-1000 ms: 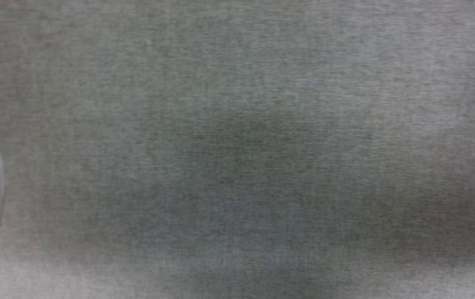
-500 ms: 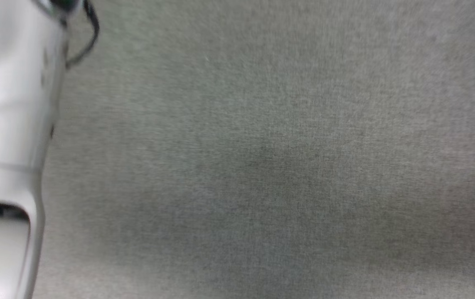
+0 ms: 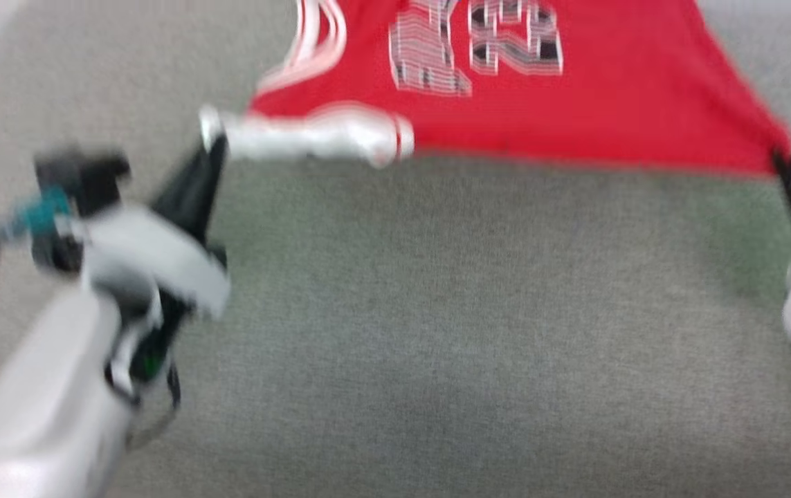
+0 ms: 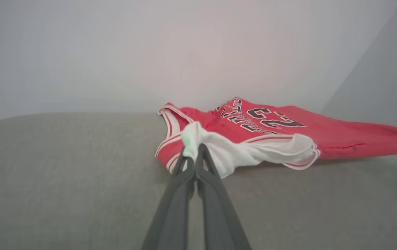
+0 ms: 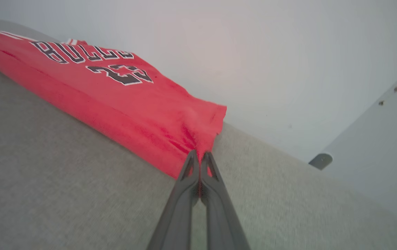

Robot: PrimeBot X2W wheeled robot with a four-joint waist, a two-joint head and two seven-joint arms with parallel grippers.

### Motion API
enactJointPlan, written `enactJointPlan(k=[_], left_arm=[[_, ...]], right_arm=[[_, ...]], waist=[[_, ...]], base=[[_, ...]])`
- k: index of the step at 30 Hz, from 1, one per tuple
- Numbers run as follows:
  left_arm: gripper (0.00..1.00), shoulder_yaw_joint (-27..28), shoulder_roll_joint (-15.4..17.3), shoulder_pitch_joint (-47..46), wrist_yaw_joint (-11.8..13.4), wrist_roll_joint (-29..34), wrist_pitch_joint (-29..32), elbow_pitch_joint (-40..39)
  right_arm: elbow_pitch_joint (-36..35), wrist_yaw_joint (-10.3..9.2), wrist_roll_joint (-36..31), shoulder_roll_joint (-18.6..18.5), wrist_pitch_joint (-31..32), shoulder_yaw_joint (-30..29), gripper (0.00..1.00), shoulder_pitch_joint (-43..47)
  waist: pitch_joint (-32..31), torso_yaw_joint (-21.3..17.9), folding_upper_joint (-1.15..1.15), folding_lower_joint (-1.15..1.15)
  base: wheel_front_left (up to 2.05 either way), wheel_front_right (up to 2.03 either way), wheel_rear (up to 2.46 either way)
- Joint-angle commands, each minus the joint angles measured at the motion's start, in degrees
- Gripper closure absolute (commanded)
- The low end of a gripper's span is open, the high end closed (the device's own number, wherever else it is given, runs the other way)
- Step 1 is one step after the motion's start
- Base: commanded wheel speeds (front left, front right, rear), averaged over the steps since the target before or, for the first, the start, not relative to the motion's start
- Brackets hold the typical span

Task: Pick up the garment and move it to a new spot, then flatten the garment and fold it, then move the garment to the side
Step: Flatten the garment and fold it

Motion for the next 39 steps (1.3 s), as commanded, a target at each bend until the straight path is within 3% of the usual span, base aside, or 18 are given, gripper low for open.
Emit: enactJointPlan(k=[1,11,21,31,39], left_arm=[[1.00,0.16,1.08,4.56,1.48,-0.76,0.25,-2.75],[1.00,-0.16,5.25,29.56,9.51,-2.65,-0.55,-17.40],[1.00,-2.04,4.55,42.59,12.56,-4.77,-1.76,-20.70],[1.00,-1.06,5.98,48.24,14.08,-6.62,-1.83,-21.30],[1.00,0.51,9.23,46.19,15.06,-6.28,0.33,-25.46]], right_arm=[[-2.30,-0.08,0.56,-0.26,1.12,-0.50,1.00,4.38],[-17.63,-0.08,1.27,0.22,9.23,-8.37,1.00,30.01],[-27.09,-0.08,6.29,2.49,17.59,-12.45,1.00,47.23],[-30.32,-0.08,9.57,3.53,23.28,-16.33,1.00,54.45],[-32.92,-0.08,12.29,3.37,28.71,-18.42,1.00,51.63]], waist=[[-6.90,0.52,0.00,0.00],[-10.65,0.23,0.00,0.00],[-11.64,0.54,0.00,0.00],[-10.45,0.97,0.00,0.00],[-9.64,0.28,0.00,0.00]], base=[[0.00,0.00,0.00],[0.00,0.00,0.00],[0.00,0.00,0.00],[0.00,0.00,0.00],[0.00,0.00,0.00]])
